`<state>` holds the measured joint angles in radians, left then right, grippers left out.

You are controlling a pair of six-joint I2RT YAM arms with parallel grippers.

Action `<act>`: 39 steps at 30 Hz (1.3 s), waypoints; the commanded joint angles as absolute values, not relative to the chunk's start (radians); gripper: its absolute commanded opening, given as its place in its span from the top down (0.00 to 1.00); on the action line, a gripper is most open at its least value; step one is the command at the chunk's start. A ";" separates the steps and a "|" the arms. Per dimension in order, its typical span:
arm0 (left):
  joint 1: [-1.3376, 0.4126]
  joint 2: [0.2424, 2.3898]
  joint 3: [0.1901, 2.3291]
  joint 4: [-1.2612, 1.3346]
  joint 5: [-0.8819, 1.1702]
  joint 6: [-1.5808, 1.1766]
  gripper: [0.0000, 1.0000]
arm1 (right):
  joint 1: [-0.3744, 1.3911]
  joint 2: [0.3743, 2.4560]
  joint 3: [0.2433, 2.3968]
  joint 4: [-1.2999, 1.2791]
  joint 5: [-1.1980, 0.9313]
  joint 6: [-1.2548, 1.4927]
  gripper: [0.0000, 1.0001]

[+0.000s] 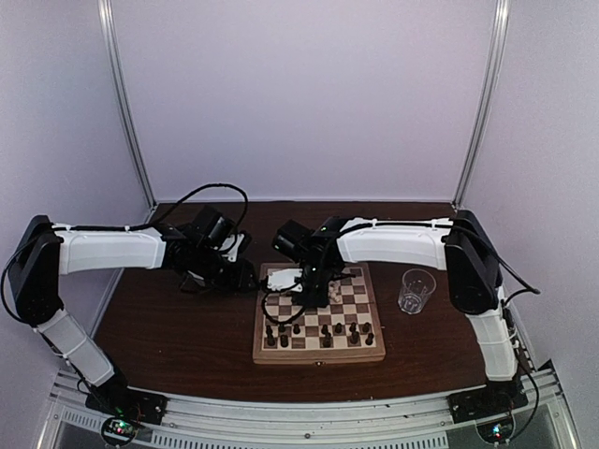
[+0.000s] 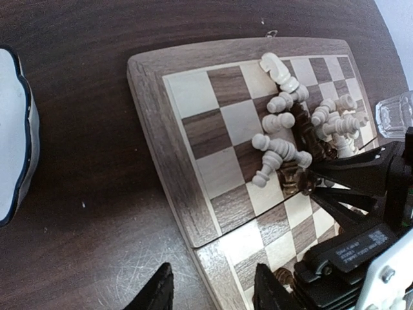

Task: Set up the chess pieces on the board
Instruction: Pick up the bishop from the chessboard.

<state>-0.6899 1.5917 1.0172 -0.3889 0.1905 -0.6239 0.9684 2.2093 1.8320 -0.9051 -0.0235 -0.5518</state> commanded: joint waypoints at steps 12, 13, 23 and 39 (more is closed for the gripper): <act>-0.687 1.582 1.011 -0.315 0.223 -0.610 0.57 | 0.975 2.149 1.858 -0.935 -0.010 -0.574 0.72; -0.687 1.584 1.011 -0.311 0.228 -0.611 0.57 | 0.976 2.151 1.858 -0.933 -0.005 -0.580 0.72; -0.687 1.568 1.005 -0.311 0.241 -0.599 0.57 | 0.975 2.142 1.851 -0.914 0.030 -0.635 0.71; -0.687 1.565 0.993 -0.308 0.252 -0.591 0.57 | 0.968 2.229 1.892 -0.952 0.037 -0.599 0.74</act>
<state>-0.6899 1.5909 1.0012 -0.3378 0.2428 -0.6106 0.9703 2.1967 1.8610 -0.9234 0.0319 -0.6212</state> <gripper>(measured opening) 0.427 0.264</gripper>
